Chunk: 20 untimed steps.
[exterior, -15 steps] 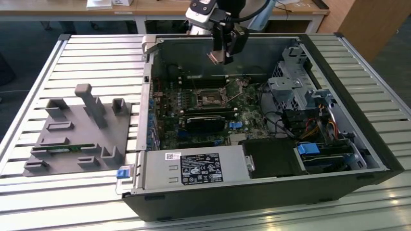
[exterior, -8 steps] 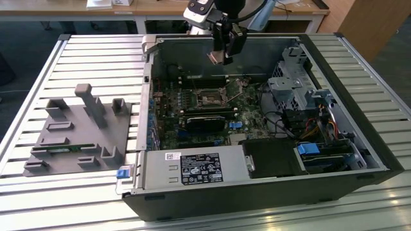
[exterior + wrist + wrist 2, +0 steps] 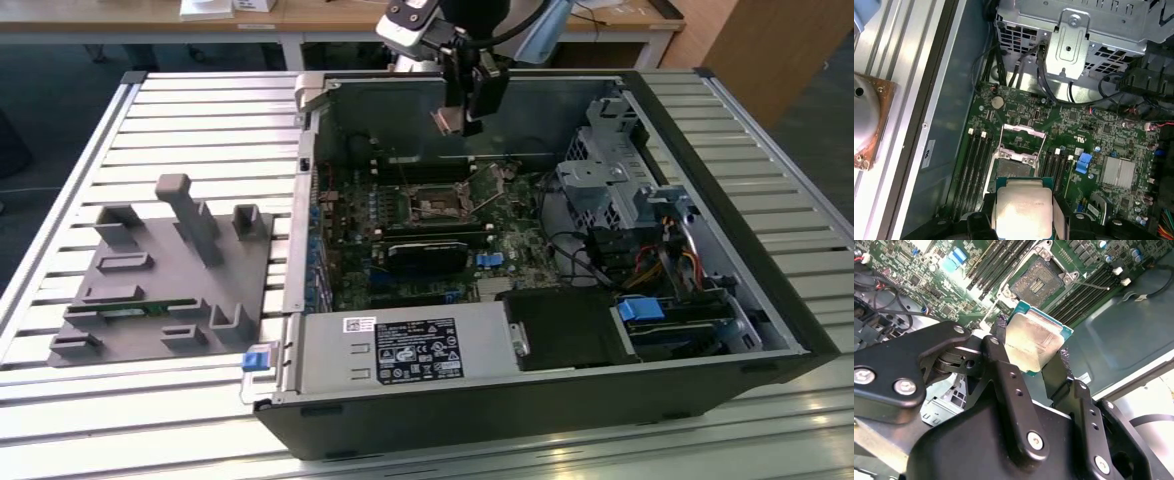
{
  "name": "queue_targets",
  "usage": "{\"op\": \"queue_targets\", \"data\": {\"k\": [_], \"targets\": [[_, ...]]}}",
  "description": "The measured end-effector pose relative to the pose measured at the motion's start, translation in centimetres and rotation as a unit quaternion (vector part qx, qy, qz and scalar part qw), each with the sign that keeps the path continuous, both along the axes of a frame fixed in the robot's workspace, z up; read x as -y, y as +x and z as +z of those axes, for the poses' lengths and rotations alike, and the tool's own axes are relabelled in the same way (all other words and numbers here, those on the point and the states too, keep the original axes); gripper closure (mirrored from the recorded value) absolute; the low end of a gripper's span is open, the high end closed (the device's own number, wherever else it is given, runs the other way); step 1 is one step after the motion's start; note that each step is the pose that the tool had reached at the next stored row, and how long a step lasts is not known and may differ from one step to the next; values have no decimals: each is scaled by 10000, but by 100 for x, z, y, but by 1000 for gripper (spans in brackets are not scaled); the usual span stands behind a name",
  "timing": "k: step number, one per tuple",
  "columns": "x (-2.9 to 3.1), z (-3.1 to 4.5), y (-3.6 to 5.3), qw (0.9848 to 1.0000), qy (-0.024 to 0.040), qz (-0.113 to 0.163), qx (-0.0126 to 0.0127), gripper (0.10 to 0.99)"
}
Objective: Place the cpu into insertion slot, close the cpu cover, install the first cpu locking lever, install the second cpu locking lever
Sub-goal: 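Place the cpu into insertion slot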
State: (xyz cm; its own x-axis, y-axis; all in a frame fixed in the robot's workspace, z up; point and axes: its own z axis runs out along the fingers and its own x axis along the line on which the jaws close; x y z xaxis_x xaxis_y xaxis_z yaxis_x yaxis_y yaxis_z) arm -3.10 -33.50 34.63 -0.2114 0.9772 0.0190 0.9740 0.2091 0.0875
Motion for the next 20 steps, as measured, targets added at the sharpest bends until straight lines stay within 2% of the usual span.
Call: {"op": "queue_targets", "data": {"k": [20], "targets": [[0, -37, -17, 9992, 0, -411, 0, 549]]}}
